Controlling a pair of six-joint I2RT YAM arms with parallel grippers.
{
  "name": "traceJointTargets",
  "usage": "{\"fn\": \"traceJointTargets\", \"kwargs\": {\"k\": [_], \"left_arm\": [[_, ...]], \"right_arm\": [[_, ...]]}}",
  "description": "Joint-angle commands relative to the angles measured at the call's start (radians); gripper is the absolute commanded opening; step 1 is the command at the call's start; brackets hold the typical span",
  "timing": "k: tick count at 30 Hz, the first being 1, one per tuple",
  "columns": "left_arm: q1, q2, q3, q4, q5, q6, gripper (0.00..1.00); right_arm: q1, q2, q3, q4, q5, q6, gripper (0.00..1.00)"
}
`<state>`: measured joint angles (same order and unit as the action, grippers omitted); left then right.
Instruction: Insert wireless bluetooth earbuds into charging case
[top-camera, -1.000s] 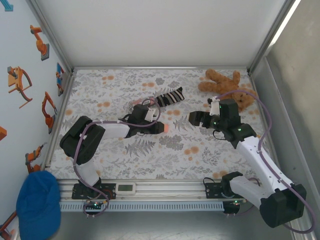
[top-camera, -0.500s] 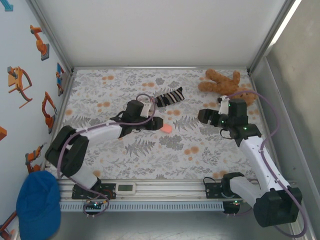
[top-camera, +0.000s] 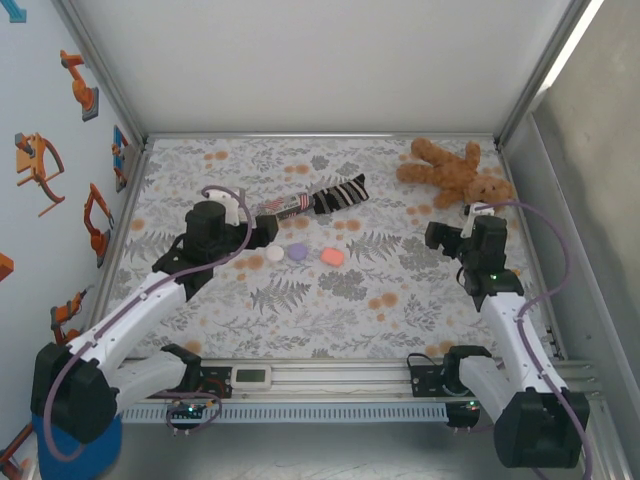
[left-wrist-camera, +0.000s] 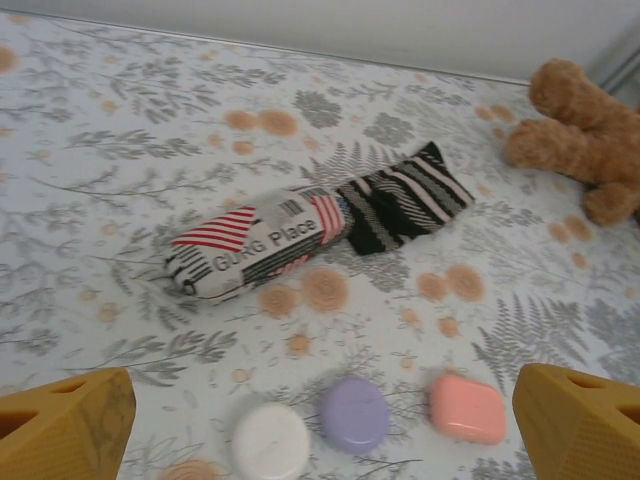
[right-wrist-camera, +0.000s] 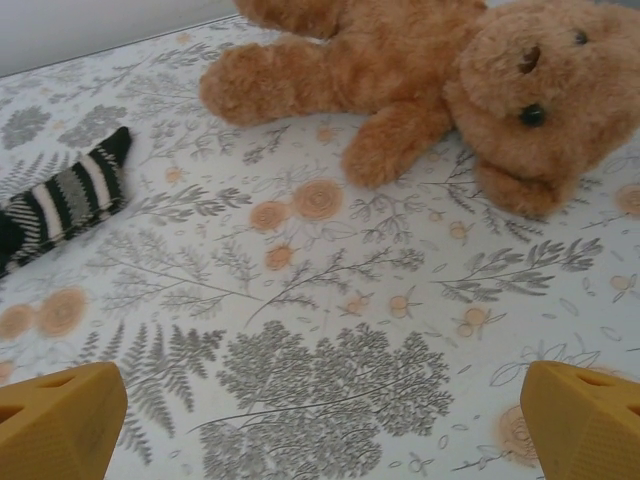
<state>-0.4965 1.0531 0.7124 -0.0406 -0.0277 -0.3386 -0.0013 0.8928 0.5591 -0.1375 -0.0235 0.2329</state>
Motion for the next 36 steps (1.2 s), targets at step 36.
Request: {"fn": "traceJointTargets", "kwargs": {"k": [36], "left_arm": [[0.446, 0.493, -0.313, 0.91, -0.176, 0.285, 0.96]], "right_arm": [[-0.051, 0.65, -0.168, 1.003, 0.051, -0.151, 1.0]]}}
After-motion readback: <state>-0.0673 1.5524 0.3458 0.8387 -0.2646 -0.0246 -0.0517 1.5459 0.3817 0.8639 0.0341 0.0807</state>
